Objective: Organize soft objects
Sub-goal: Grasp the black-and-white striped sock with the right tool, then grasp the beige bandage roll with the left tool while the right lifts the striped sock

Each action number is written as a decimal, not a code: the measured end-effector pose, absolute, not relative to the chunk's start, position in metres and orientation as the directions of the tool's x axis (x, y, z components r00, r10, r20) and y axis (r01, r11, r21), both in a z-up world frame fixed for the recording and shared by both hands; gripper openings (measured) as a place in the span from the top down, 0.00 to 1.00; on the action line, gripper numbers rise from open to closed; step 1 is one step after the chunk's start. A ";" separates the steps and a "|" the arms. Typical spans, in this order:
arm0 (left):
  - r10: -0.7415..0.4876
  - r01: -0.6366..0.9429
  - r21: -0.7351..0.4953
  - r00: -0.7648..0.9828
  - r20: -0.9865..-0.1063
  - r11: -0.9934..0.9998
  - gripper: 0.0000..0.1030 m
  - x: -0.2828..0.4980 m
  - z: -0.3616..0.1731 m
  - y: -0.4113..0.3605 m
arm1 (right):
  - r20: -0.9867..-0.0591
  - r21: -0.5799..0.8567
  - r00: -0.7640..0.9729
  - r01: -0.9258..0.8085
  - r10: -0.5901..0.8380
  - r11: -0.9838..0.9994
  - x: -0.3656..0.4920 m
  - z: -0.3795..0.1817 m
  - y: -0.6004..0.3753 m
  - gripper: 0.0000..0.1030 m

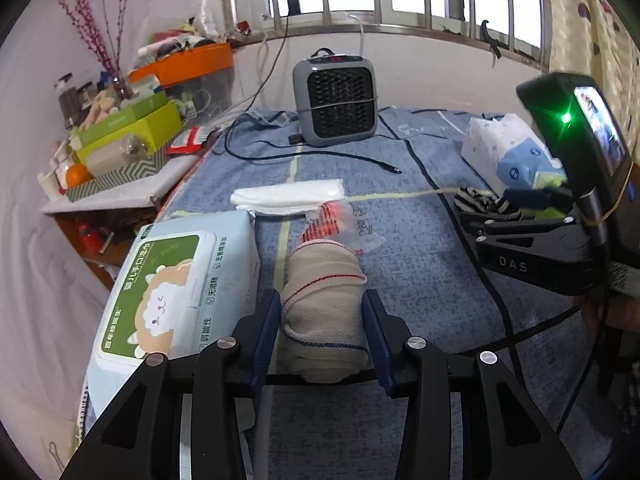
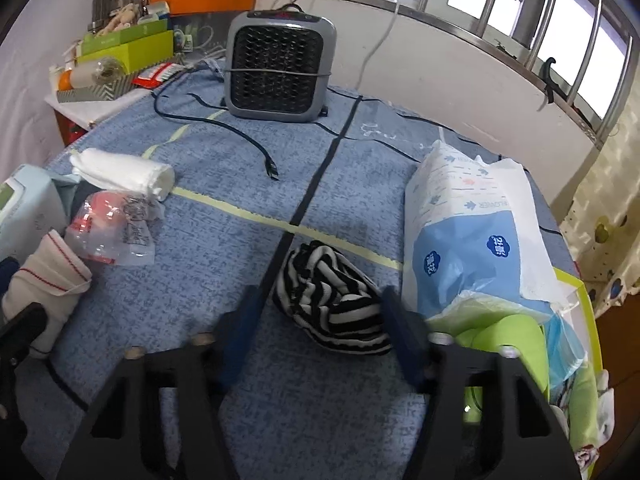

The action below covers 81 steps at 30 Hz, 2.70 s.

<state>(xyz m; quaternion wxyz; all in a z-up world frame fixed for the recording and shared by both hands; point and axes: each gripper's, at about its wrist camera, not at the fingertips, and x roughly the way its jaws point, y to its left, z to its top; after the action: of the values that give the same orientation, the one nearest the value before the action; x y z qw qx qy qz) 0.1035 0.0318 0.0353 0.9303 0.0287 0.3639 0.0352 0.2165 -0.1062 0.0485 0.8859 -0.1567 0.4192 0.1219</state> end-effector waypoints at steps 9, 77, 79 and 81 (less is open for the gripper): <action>0.004 -0.026 -0.021 0.733 -0.681 0.999 0.64 0.099 0.038 0.039 | -0.792 -0.098 0.592 -0.364 0.149 0.926 0.216 0.048 -0.116 0.87; -0.139 0.141 -0.057 0.693 -0.707 0.988 0.55 0.064 0.045 -0.004 | -0.756 0.072 0.568 -0.422 0.325 0.904 0.113 0.073 -0.149 0.81; -0.155 0.160 -0.058 0.701 -0.696 0.985 0.55 0.062 0.052 -0.009 | -0.745 0.076 0.582 -0.410 0.325 0.909 0.109 0.079 -0.155 0.81; -0.166 0.175 -0.057 0.705 -0.689 0.983 0.55 0.060 0.056 -0.015 | -0.735 0.081 0.597 -0.394 0.322 0.916 0.106 0.084 -0.163 0.81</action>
<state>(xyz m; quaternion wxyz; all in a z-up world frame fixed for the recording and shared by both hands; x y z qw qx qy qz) 0.0603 -0.0146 0.0564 0.9233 0.0065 0.3727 -0.0922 0.1056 -0.1630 0.0844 0.8924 -0.0447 0.4018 0.2006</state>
